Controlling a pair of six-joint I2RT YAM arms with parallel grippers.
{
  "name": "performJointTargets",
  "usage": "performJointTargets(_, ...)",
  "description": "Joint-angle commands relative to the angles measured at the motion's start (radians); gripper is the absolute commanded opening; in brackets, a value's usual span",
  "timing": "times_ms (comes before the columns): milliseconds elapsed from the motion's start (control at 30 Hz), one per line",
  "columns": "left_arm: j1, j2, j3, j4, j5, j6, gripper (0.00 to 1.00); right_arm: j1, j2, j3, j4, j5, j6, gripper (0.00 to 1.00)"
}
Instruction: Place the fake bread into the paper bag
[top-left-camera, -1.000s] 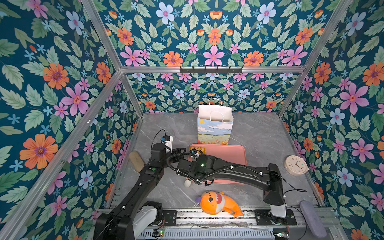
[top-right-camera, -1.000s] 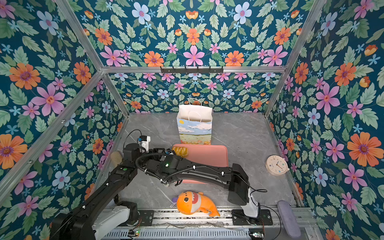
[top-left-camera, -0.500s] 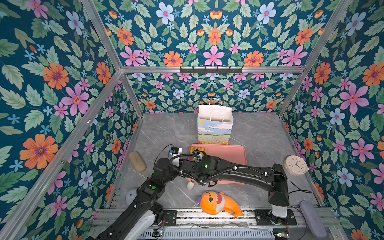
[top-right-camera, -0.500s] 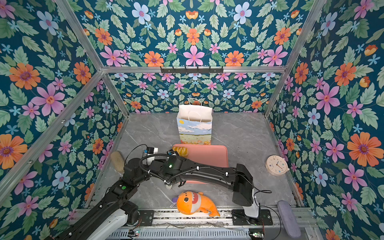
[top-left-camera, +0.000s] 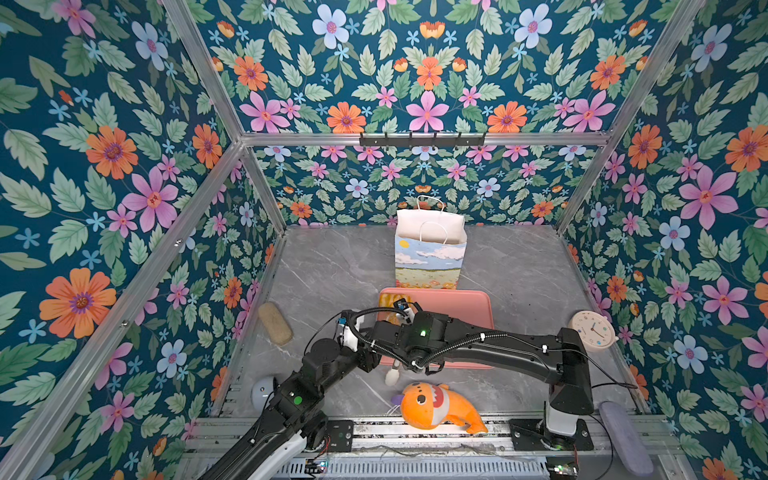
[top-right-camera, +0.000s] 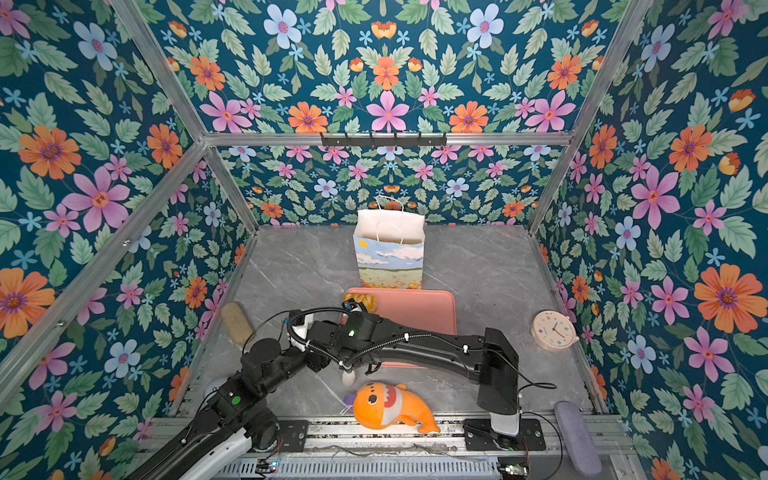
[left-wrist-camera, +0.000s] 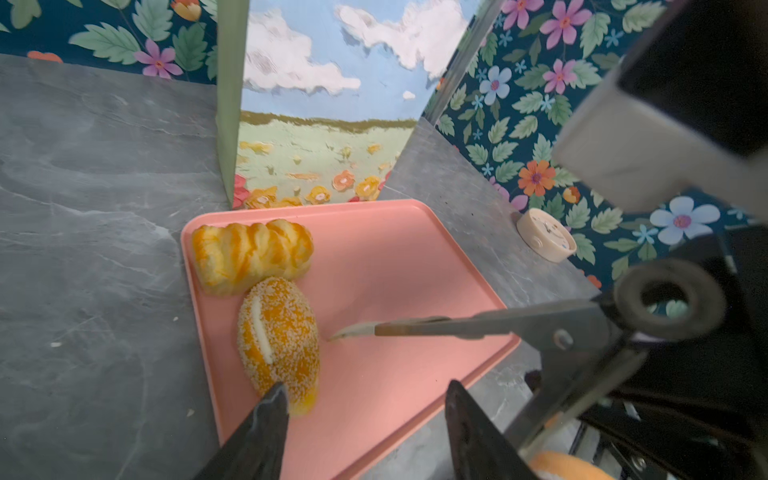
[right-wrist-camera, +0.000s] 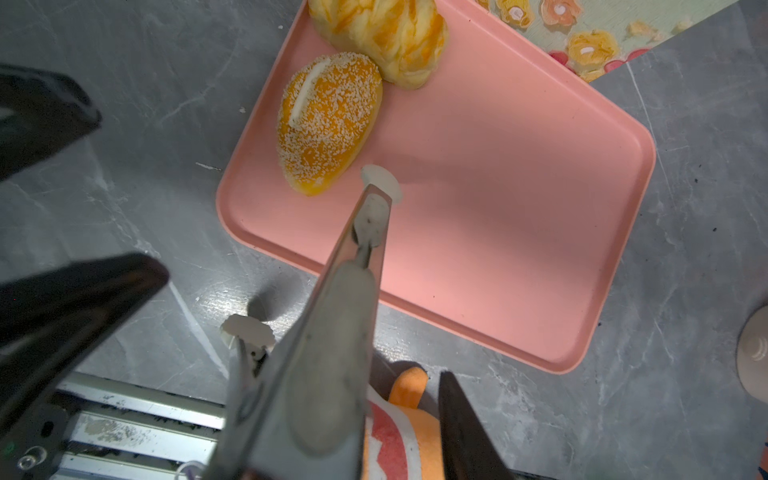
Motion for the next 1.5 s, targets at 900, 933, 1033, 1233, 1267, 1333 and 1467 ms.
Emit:
performJointTargets(900,-0.439,0.288,0.046,0.181,-0.238,0.158,0.60,-0.024,-0.088,-0.102,0.017,0.023,0.034,0.31)
performJointTargets(933,-0.446,0.302,0.046,0.197,-0.262,0.153,0.60,-0.025,-0.089,-0.104,0.018,0.023,0.033,0.31)
performJointTargets(1033,-0.447,0.319,0.030,0.236,-0.337,0.139,0.60,-0.029,-0.100,-0.117,0.023,0.017,0.033,0.31)
performJointTargets(1233,-0.447,0.395,-0.007,0.379,-0.338,0.145,0.53,-0.046,-0.133,-0.150,0.044,0.005,0.030,0.31)
performJointTargets(1267,-0.447,0.406,-0.016,0.399,-0.335,0.143,0.52,-0.049,-0.140,-0.156,0.045,0.005,0.030,0.31)
performJointTargets(1333,-0.448,0.415,-0.043,0.445,-0.333,0.140,0.50,-0.054,-0.158,-0.172,0.058,-0.002,0.029,0.31)
performJointTargets(1467,-0.448,0.415,-0.064,0.479,-0.341,0.143,0.43,-0.072,-0.225,-0.226,0.103,-0.038,0.020,0.32)
